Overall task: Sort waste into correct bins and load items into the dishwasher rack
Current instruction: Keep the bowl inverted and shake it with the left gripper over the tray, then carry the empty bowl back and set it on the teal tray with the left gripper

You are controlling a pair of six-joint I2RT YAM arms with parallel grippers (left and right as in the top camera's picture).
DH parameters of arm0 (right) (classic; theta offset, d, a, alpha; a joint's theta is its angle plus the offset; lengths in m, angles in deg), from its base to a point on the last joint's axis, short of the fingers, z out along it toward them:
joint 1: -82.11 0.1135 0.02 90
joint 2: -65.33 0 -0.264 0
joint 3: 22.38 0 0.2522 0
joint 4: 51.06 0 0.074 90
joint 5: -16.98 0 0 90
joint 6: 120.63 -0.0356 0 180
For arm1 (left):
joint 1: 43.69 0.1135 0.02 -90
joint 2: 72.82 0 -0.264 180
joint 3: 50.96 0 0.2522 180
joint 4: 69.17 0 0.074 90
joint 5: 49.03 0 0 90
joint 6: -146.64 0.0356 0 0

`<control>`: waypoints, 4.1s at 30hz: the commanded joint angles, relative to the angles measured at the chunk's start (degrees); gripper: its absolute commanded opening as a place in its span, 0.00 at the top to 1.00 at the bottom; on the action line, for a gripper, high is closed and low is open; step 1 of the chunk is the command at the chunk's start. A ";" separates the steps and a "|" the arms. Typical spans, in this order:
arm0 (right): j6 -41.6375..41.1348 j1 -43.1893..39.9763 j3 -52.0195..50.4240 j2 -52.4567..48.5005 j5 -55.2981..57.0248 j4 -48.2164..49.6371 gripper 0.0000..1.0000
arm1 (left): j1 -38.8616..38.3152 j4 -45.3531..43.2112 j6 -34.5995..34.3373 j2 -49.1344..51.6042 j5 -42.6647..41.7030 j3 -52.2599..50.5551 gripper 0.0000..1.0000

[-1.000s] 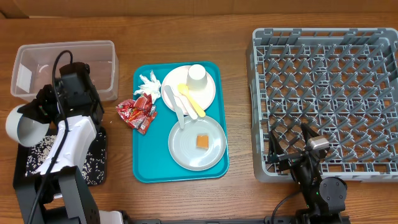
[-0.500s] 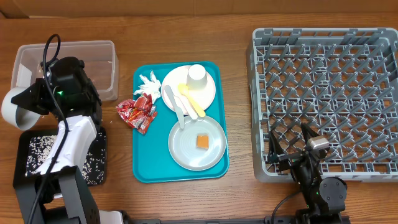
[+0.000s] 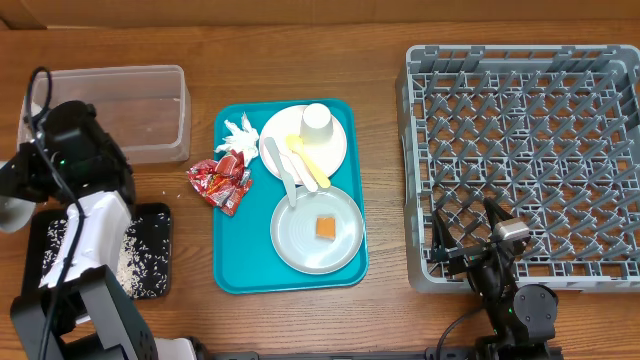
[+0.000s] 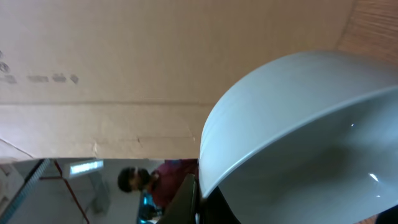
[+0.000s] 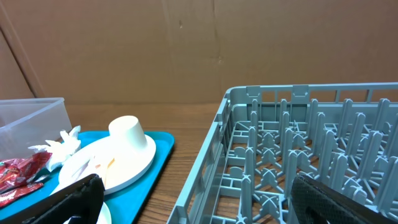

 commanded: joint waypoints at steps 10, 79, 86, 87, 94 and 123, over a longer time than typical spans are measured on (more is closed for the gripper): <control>0.17 0.33 -0.59 0.57 0.76 0.28 0.00 | 3.28 1.75 -13.03 -0.04 -10.29 0.17 0.96; 0.17 0.33 -0.59 0.57 0.76 0.28 0.00 | 3.02 90.73 -69.77 -12.41 -100.59 31.89 0.96; 0.17 0.33 -0.59 0.57 0.76 0.28 0.00 | -3.28 93.83 -70.18 -12.28 -101.90 23.45 0.96; 0.17 0.33 -0.59 0.57 0.76 0.28 0.00 | -4.15 93.57 -70.25 -12.17 -101.88 22.03 0.96; 0.17 0.33 -0.59 0.57 0.76 0.28 0.00 | -9.20 89.20 -72.72 -11.32 -101.31 13.57 0.96; 0.17 0.33 -0.59 0.57 0.76 0.28 0.00 | -16.81 86.58 -86.73 -11.28 -83.32 2.64 0.96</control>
